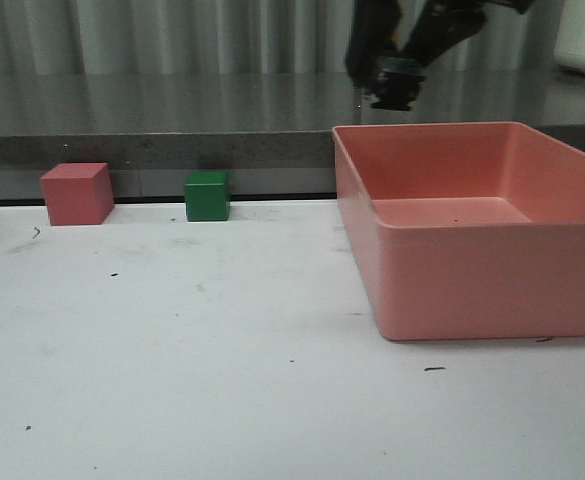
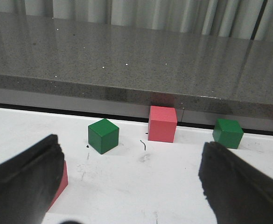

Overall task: Place and stand button with both arms
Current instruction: 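Close the right gripper on the button and lift it out, then carry the button across and lower it onto the table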

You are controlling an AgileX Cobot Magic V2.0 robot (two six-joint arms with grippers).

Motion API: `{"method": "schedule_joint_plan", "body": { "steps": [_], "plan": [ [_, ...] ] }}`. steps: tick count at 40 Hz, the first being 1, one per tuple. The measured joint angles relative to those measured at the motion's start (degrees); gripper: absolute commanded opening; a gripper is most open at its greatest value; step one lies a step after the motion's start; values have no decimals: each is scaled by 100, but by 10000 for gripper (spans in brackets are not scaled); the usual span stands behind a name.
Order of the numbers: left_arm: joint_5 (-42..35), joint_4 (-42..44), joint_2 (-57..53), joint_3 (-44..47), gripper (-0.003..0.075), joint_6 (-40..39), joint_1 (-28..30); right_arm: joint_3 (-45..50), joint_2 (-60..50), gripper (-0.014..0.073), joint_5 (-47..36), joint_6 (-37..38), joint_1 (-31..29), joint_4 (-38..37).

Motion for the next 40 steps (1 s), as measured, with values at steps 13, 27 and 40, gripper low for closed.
{"method": "schedule_joint_plan", "body": {
  "steps": [13, 27, 40],
  "plan": [
    [0, 0, 0, 0, 564, 0, 0, -996, 1297, 235, 38, 59, 1712, 417],
    [0, 0, 0, 0, 564, 0, 0, -2601, 3111, 235, 371, 1465, 1846, 484],
    [0, 0, 0, 0, 564, 0, 0, -3032, 3891, 237, 640, 2341, 1797, 335]
  ]
}}
